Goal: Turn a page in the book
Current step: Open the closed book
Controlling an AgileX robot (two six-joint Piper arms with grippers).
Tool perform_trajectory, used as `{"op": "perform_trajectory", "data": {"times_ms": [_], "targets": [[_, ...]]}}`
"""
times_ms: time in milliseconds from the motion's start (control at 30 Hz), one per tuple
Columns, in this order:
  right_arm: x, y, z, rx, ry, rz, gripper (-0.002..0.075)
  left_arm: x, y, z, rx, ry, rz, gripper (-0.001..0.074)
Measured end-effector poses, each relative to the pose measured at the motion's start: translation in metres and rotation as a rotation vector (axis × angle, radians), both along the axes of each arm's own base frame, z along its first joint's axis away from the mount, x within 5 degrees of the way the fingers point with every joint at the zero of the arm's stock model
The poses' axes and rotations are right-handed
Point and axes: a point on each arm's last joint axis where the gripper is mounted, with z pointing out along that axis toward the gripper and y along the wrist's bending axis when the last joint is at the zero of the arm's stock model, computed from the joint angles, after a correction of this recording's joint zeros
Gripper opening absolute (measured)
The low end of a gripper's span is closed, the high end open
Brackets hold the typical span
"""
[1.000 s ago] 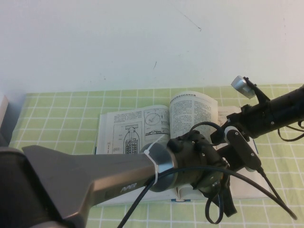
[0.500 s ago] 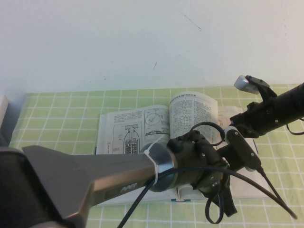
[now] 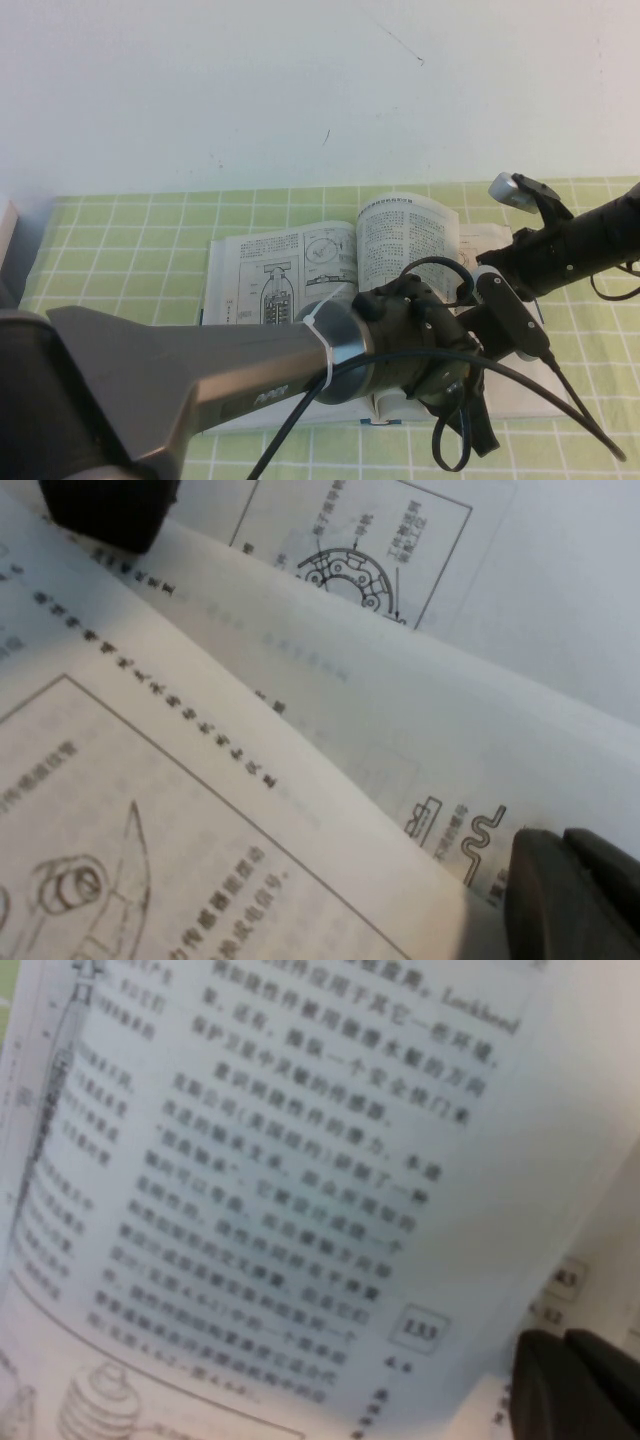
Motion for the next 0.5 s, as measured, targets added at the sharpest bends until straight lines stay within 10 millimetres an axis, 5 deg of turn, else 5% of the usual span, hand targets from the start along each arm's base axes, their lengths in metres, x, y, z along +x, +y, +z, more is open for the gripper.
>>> {"op": "perform_trajectory", "data": {"times_ms": [500], "targets": [[0.001,0.003,-0.010,0.062,0.035,-0.006,-0.0002,0.000,0.000,-0.001,0.003,0.002,0.000,-0.0004]]}}
